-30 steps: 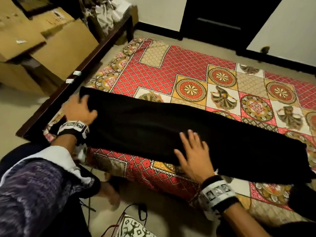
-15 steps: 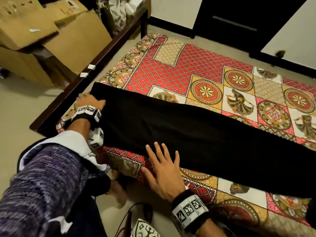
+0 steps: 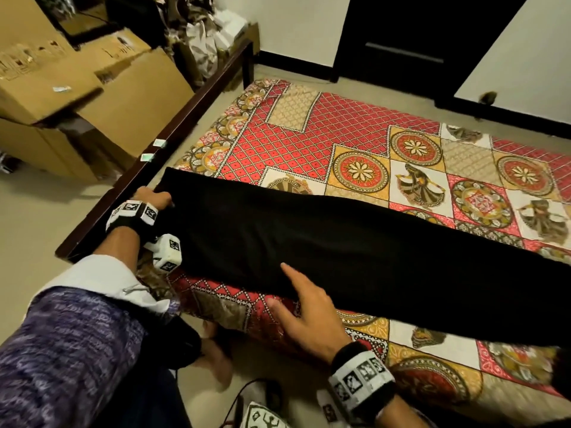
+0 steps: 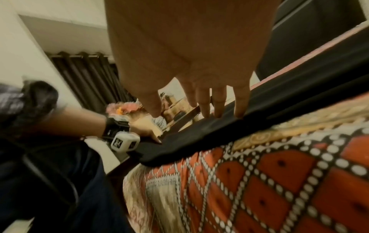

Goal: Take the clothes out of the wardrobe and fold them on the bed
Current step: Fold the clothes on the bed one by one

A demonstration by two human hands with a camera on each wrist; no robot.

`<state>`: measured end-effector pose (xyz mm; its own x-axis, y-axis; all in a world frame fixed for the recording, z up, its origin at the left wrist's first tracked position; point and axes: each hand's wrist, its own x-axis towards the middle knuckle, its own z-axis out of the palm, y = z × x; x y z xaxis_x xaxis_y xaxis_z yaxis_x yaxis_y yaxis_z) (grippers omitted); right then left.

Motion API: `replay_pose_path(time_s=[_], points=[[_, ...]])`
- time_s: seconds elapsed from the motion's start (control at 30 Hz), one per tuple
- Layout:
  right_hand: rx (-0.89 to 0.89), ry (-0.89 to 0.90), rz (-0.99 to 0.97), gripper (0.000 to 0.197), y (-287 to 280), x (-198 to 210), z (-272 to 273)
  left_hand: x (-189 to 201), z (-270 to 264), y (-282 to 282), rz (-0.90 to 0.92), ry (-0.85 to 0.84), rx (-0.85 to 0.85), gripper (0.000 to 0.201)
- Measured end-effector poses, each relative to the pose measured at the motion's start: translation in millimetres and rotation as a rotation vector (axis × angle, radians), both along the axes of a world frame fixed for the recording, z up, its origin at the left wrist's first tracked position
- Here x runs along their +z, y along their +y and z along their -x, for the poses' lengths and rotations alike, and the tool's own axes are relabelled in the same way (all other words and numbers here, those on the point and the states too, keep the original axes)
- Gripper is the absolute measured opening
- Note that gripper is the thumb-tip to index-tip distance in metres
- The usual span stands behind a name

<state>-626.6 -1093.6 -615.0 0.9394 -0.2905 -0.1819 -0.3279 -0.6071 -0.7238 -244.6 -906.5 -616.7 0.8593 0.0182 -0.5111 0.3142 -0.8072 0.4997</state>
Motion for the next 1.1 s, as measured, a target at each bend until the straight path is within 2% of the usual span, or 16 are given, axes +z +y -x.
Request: replay_pose_path(time_s=[0.07, 0.13, 0.2, 0.23, 0.3, 0.37, 0.43, 0.5, 0.57, 0.63, 0.67, 0.73, 0.83, 0.9, 1.0, 1.1], points=[[-0.143, -0.057, -0.176, 0.071, -21, 11, 7, 20, 3, -13, 0.14, -0.058, 0.054, 0.073], [-0.306, -0.127, -0.441, 0.066, -47, 26, 14, 47, 16, -44, 0.309, -0.13, 0.08, 0.051], [-0.445, -0.158, -0.676, 0.073, -78, 43, 20, 84, 55, -89, 0.448, -0.185, -0.02, 0.052], [-0.497, -0.171, -0.77, 0.086, -92, 54, 25, 99, 78, -114, 0.515, -0.204, -0.099, 0.057], [-0.541, -0.181, -0.924, 0.101, -120, 74, 39, 117, 149, -172, 0.606, -0.234, -0.313, 0.038], [-0.607, -0.225, -1.079, 0.081, -150, 89, 55, 121, 238, -233, 0.64, -0.245, -0.545, 0.028], [-0.7, -0.333, -1.238, 0.059, -188, 97, 79, 112, 323, -284, 0.701, -0.152, -0.818, 0.038], [-0.832, -0.339, -1.197, 0.039, -231, 91, 106, 100, 390, -319, 0.686, -0.027, -1.087, 0.049], [-0.887, -0.16, -1.073, 0.022, -268, 70, 135, 85, 432, -331, 0.676, -0.008, -1.186, 0.053], [-0.952, 0.032, -0.844, 0.016, -306, 31, 165, 62, 446, -328, 0.673, -0.128, -1.173, 0.048], [-0.986, 0.1, -0.705, 0.024, -325, 8, 175, 46, 441, -325, 0.63, -0.221, -1.172, 0.045], [-0.942, 0.18, -0.536, 0.023, -350, -33, 182, 15, 417, -310, 0.488, -0.389, -1.187, 0.044], [-0.987, 0.177, -0.66, 0.039, -351, -26, 173, -11, 383, -291, 0.337, -0.529, -1.156, 0.044], [-1.022, 0.138, -0.66, 0.036, -350, -26, 167, -24, 359, -281, 0.233, -0.584, -1.122, 0.05], [-1.026, 0.017, -0.479, 0.029, -348, -28, 163, -39, 340, -269, 0.072, -0.597, -1.118, 0.071], [-0.949, -0.194, -0.401, 0.04, -353, 3, 160, -45, 336, -268, 0.08, -0.609, -1.116, 0.075]])
